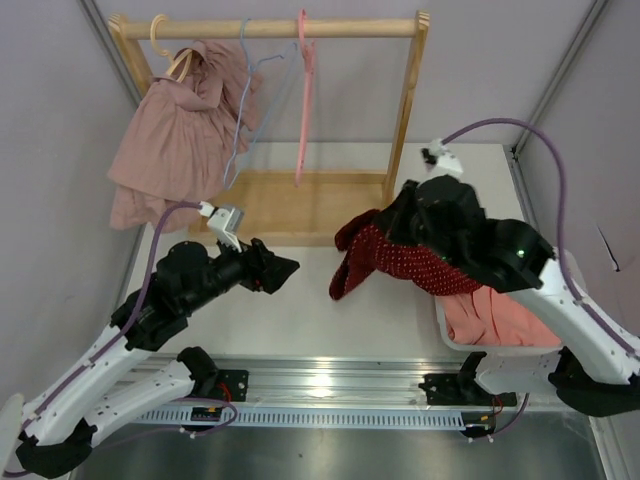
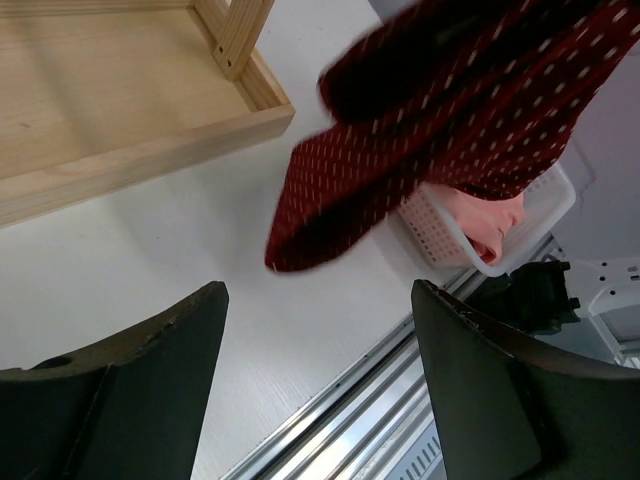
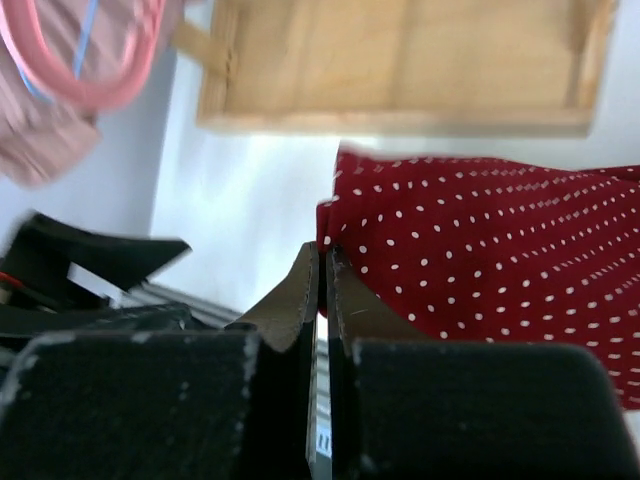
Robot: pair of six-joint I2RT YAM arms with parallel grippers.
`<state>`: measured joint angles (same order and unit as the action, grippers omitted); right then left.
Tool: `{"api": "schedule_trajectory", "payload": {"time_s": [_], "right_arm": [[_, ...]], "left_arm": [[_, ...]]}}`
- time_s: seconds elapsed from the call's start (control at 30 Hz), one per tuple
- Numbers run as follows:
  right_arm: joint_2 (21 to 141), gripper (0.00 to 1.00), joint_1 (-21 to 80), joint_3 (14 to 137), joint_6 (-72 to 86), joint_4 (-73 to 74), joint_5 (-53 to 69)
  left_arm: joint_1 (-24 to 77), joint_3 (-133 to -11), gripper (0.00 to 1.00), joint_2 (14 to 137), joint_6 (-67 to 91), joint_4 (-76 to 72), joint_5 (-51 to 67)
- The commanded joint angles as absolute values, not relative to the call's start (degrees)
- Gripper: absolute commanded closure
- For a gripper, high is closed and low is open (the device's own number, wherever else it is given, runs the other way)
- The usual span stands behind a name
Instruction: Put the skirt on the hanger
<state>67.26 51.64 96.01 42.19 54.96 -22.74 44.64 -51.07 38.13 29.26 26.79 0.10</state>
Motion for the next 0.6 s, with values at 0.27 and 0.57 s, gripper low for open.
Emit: {"api": "schedule_trajectory", "payload": {"time_s": [0.27, 0.57], "right_arm": [[79.6, 1.0, 62.9, 93.7, 44.4, 46.1, -25.1], [84.3, 1.0, 63.2, 97.0, 42.9, 45.9, -23.9]], "left_arm": [[45.0, -50.5, 0.19, 33.2, 28.6, 32.3, -4.7], [45.2, -29.4, 0.28, 33.0, 36.6, 13.1, -0.4]]}}
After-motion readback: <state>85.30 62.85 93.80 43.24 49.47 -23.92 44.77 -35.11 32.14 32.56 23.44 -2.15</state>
